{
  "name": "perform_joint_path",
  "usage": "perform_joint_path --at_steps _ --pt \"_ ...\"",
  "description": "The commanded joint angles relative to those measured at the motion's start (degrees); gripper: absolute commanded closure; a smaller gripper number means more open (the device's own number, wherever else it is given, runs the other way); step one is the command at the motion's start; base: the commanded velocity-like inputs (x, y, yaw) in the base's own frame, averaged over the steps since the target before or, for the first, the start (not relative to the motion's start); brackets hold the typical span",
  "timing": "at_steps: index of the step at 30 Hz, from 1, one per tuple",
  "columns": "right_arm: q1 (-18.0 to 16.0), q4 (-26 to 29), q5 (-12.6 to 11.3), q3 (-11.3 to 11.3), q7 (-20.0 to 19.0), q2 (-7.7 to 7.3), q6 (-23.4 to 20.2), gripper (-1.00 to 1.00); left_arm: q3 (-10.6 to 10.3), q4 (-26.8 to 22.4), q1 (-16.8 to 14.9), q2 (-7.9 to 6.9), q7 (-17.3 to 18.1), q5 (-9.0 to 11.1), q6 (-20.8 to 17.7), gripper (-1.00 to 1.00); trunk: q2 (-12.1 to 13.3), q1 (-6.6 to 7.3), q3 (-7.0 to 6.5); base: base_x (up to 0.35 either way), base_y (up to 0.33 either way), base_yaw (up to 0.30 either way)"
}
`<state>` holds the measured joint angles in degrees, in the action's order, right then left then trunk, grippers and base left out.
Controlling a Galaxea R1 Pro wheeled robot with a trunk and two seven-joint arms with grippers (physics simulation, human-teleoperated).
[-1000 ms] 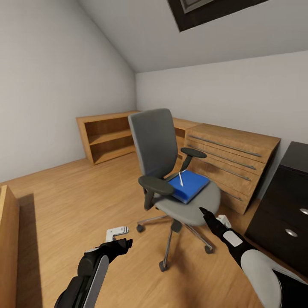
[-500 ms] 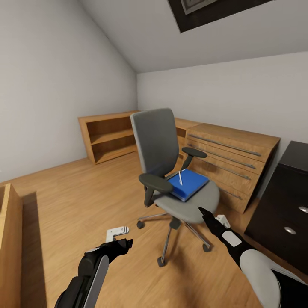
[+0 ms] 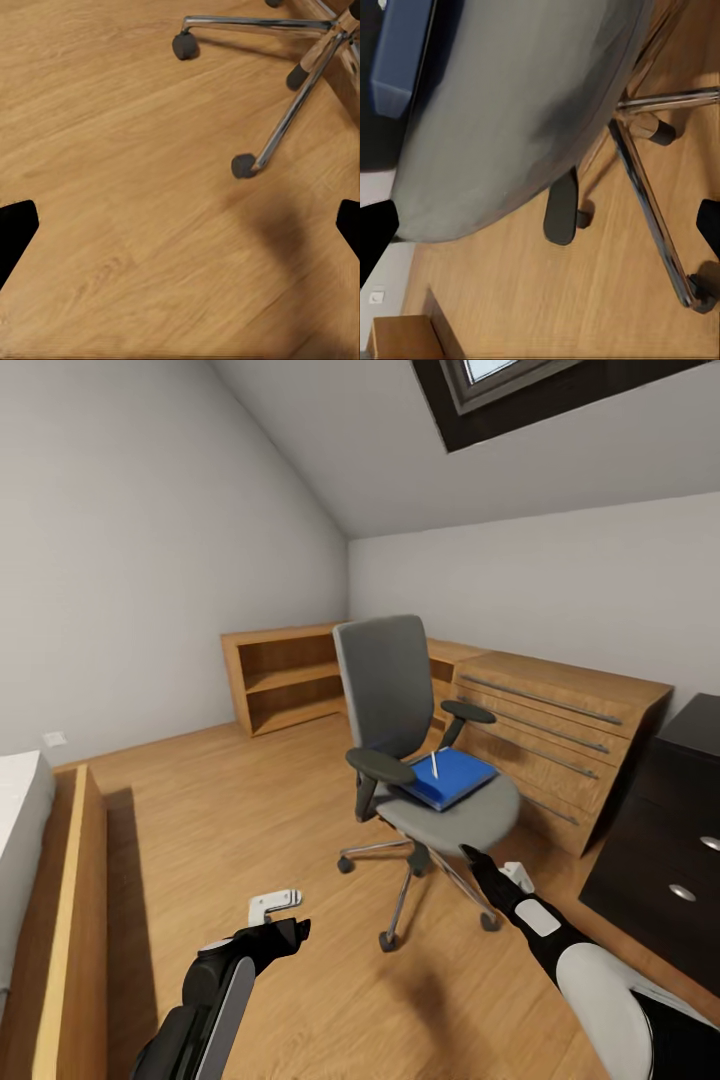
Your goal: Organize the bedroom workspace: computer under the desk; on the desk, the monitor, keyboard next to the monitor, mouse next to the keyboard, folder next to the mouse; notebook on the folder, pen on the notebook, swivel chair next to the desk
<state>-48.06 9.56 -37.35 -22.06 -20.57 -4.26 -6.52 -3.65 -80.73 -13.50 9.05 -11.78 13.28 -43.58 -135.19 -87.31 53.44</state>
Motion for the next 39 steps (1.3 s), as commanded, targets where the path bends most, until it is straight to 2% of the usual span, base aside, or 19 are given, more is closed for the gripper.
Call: perform_joint_path --at_steps 1,11,16,28,39 --pt "0.0 0.0 -0.4 -0.2 -0.2 0.01 -0.4 -1.00 0.0 0.0 0.0 0.00 -0.5 0.6 -0.2 -1.00 0.0 0.02 0.01 -0.104 -0.025 0.134" --pt "0.0 -0.4 0.4 -0.1 -0.2 1.31 -0.3 -1.00 -0.1 0.5 0.0 0.02 -0.5 0.6 -0.2 -1.00 0.0 0.02 -0.09 -0.028 -0.007 0.055" --pt "0.0 -0.4 1.9 -0.1 -0.3 2.07 -0.3 -1.00 -1.4 1.8 0.0 0.06 -0.5 0.5 -0.2 -1.00 0.0 0.02 -0.10 -0.002 -0.001 0.005" --pt "0.0 -0.3 2.4 -0.1 -0.1 3.05 -0.6 -1.00 -1.8 2.0 0.0 0.08 -0.5 0.5 -0.2 -1.00 0.0 0.02 -0.10 0.002 0.000 0.000" --pt "0.0 -0.3 2.4 -0.1 -0.2 3.07 -0.5 -1.00 -1.8 2.0 0.0 0.09 -0.5 0.5 -0.2 -1.00 0.0 0.02 -0.10 0.271 0.000 0.000"
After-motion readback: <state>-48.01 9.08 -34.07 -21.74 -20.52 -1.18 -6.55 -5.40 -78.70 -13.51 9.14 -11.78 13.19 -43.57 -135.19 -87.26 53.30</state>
